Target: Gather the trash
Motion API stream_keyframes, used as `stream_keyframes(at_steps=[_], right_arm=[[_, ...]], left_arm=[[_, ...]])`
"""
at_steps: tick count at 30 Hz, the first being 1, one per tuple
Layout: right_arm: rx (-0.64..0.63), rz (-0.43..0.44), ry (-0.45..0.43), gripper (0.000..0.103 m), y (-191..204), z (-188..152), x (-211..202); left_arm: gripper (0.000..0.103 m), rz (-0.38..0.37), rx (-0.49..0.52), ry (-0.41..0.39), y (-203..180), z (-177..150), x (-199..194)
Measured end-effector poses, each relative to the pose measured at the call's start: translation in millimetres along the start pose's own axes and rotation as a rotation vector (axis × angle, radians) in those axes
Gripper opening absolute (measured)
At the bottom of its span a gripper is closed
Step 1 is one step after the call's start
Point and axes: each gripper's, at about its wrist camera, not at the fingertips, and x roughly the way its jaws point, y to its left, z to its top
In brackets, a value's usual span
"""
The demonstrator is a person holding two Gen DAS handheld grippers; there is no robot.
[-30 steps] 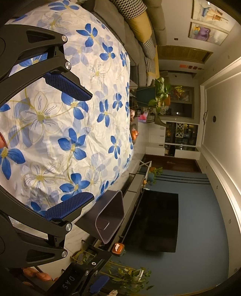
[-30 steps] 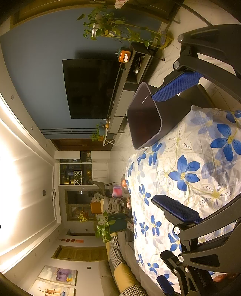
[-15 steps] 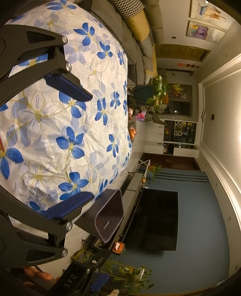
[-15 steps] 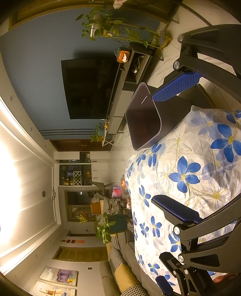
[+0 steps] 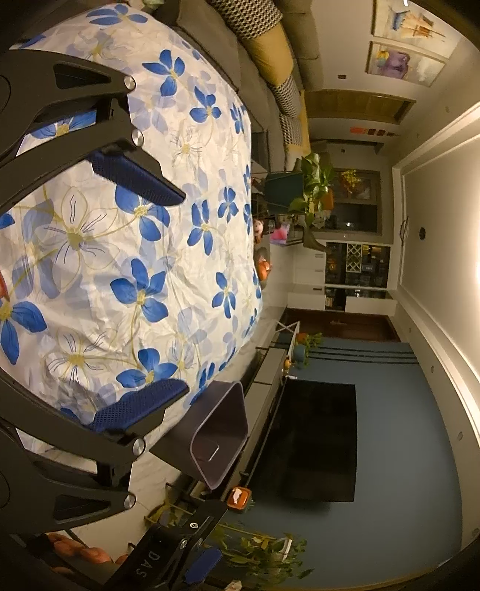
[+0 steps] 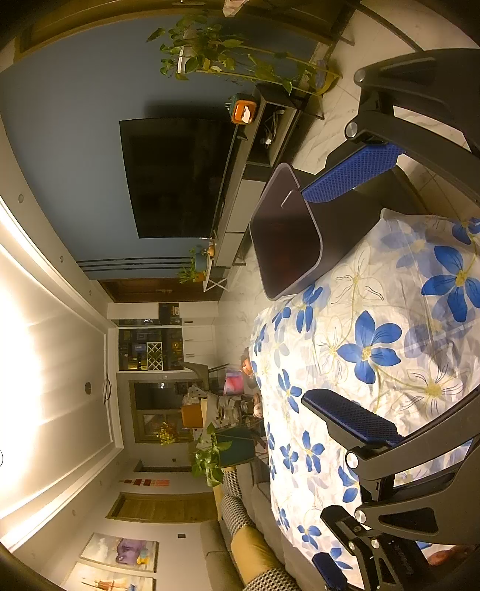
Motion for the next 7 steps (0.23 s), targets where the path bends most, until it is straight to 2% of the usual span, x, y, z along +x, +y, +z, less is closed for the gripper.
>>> stream_keyframes(at_steps=[4, 7], right_arm=[[0.003, 0.0, 0.0, 0.097, 1.4, -0.1, 1.4], [0.003, 0.001, 0.0, 0.097, 1.4, -0.2, 1.1]], left_arm=[[0.097, 0.023, 0.006, -0.007, 0.6, 1.8, -0.9], [0.097, 0.006, -0.023, 0.007, 5.0, 2.1, 0.3]])
